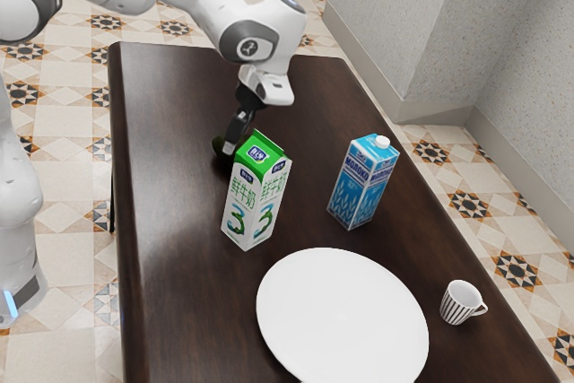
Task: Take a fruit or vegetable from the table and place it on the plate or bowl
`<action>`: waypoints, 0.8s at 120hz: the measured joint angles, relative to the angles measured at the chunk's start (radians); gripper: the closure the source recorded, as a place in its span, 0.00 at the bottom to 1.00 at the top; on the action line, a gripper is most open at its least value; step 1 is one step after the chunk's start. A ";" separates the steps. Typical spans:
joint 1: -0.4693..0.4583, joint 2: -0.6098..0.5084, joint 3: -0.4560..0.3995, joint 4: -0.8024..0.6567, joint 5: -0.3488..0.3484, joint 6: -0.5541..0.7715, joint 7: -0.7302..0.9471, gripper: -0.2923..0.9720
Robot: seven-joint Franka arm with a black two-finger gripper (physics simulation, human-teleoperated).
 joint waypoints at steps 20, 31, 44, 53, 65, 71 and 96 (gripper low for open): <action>0.001 0.011 0.001 -0.029 -0.016 0.040 -0.001 0.23; 0.001 0.017 0.000 -0.038 -0.024 0.061 -0.002 0.23; 0.000 0.025 0.000 -0.041 -0.033 0.077 -0.002 0.24; 0.003 0.027 0.001 -0.041 -0.035 0.084 -0.005 0.30; 0.010 0.023 0.002 -0.039 -0.029 0.088 -0.013 0.46; 0.013 0.012 0.002 -0.033 -0.021 0.084 -0.018 0.53; -0.016 -0.084 -0.012 0.132 0.045 -0.042 -0.058 0.60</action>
